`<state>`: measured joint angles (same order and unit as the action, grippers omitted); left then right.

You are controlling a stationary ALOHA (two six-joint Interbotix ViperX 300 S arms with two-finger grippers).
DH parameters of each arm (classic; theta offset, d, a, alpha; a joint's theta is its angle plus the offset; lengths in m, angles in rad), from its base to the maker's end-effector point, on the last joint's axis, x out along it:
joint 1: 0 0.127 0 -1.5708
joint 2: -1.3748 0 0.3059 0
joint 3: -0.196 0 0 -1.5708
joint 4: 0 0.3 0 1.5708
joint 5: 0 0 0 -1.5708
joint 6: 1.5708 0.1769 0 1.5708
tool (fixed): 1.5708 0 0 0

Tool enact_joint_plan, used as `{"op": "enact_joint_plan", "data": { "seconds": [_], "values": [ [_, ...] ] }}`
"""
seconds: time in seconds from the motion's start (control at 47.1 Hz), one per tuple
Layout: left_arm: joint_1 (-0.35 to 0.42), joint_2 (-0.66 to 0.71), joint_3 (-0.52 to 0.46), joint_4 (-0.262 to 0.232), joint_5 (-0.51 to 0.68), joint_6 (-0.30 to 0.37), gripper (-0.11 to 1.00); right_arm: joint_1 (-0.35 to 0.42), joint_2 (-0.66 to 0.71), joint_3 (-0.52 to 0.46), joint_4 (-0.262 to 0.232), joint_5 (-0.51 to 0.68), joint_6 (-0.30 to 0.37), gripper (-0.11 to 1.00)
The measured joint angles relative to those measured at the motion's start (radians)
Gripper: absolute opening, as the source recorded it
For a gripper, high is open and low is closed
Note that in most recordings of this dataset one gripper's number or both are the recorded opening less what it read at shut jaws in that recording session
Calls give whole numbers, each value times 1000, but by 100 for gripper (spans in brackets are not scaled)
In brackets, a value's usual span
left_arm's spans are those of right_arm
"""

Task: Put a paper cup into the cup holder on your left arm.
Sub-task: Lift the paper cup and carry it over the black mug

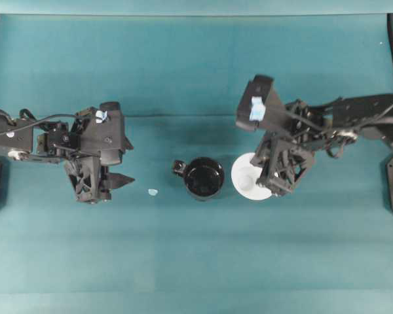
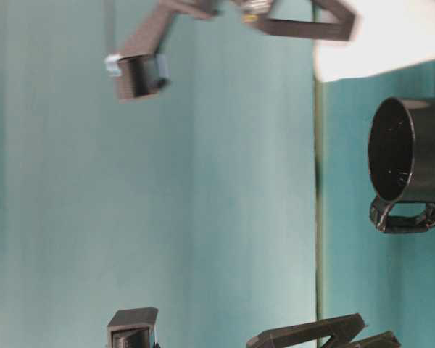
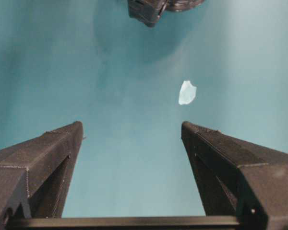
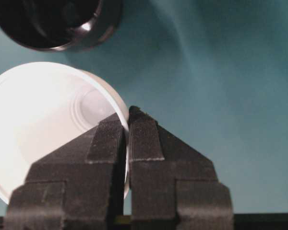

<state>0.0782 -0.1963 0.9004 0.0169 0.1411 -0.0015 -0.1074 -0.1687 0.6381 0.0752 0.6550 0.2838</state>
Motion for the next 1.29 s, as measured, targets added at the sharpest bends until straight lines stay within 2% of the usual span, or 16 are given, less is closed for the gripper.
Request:
{"op": "enact_joint_plan", "data": {
  "seconds": [0.127,0.276,0.679,1.294],
  "values": [
    [0,0,0,0,0,0,88,0,-25,-64,0,84,34,-6],
    [0,0,0,2,0,0,88,0,-29,-129,0,135,41,-6],
    [0,0,0,0,2,-3,88,0,43,-242,-5,144,41,-6],
    [0,0,0,0,0,-6,88,9,167,-273,-15,91,41,-6]
  ]
}}
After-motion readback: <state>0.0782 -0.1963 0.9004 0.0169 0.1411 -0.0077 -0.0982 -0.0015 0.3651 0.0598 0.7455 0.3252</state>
